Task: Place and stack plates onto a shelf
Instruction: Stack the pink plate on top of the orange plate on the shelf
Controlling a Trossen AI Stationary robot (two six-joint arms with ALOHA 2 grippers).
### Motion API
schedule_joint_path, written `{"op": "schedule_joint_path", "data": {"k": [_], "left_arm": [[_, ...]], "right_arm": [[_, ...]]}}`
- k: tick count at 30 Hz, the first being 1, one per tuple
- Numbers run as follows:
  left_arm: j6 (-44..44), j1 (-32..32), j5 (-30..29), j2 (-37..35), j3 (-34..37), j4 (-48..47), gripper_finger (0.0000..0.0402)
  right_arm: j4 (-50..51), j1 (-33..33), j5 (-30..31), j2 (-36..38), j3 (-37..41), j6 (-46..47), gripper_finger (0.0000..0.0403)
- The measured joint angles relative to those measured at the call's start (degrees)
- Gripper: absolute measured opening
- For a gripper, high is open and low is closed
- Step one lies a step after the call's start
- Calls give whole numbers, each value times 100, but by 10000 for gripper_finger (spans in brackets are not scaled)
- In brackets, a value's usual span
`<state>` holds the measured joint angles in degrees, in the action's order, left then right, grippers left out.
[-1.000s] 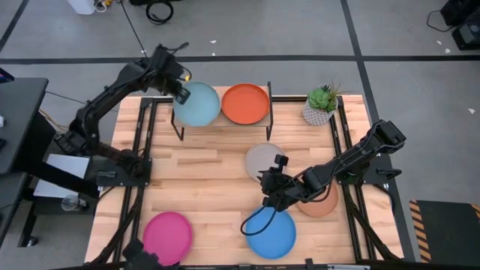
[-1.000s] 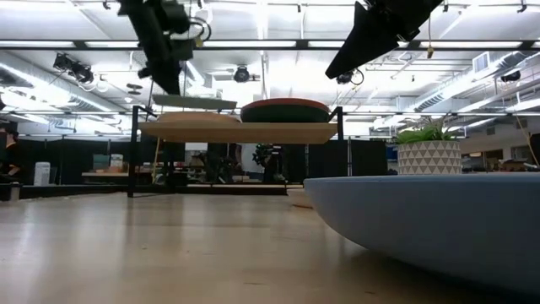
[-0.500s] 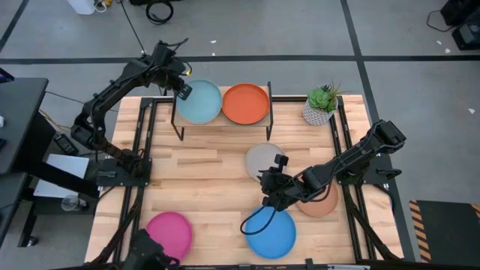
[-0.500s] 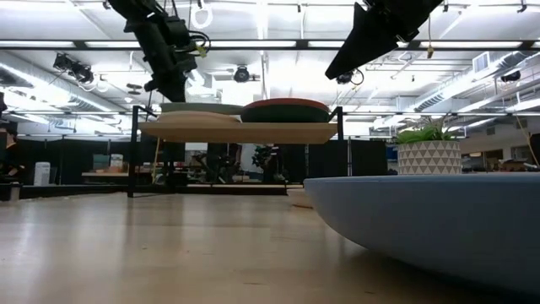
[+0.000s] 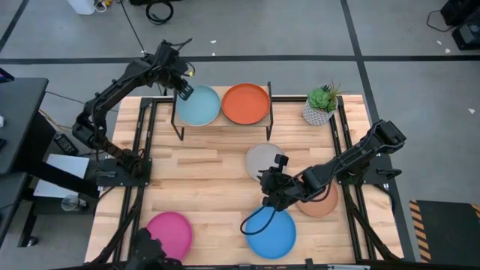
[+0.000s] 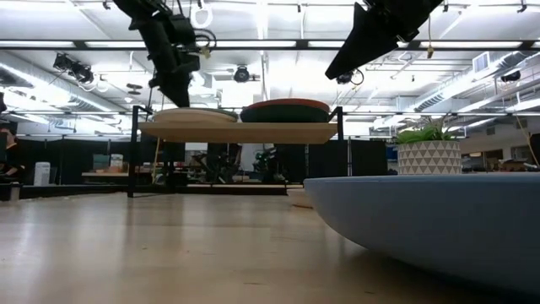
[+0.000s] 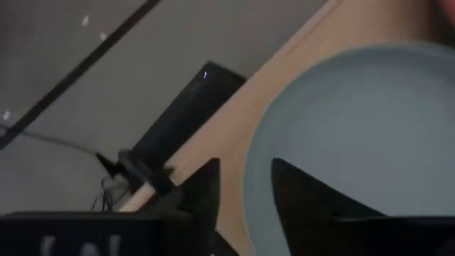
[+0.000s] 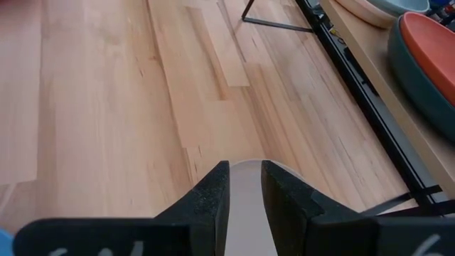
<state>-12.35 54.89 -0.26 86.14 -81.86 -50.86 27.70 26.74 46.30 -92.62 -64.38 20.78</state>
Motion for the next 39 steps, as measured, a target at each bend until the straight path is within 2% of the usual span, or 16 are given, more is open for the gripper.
{"op": "schedule_joint_path", "data": {"k": [3,6,8,10,13,18,25,28,31,34,39], "left_arm": [[-175,-38,413,-56,-313,-37,166],[-640,-303,1142,-252,-526,-260,178],[-1083,-661,1681,-505,-479,-593,177],[-1378,-1211,1891,-750,-337,-956,173],[-1267,-2201,1723,-1109,118,-1284,166],[-98,-3922,1614,-1707,1208,-1220,162],[2058,-6279,863,-1925,2957,-239,162],[2880,-7148,797,-1778,3466,521,162],[3576,-7926,678,-1604,3684,1100,162],[4031,-8527,265,-1331,3705,1385,162],[4258,-9114,-132,-793,3706,1734,162]], "right_arm": [[0,-21,0,0,0,0,89],[36,-22,2,0,0,0,89],[63,-19,2,0,0,2,89],[95,-22,8,0,0,2,89],[111,-58,59,0,0,0,89],[117,-151,50,0,0,-42,89],[103,-179,12,0,0,-105,89],[89,-179,10,0,0,-105,89],[53,-179,-31,2,0,-96,89],[-29,-179,-111,2,2,-105,89],[-98,-179,-138,2,2,-121,89]]}}
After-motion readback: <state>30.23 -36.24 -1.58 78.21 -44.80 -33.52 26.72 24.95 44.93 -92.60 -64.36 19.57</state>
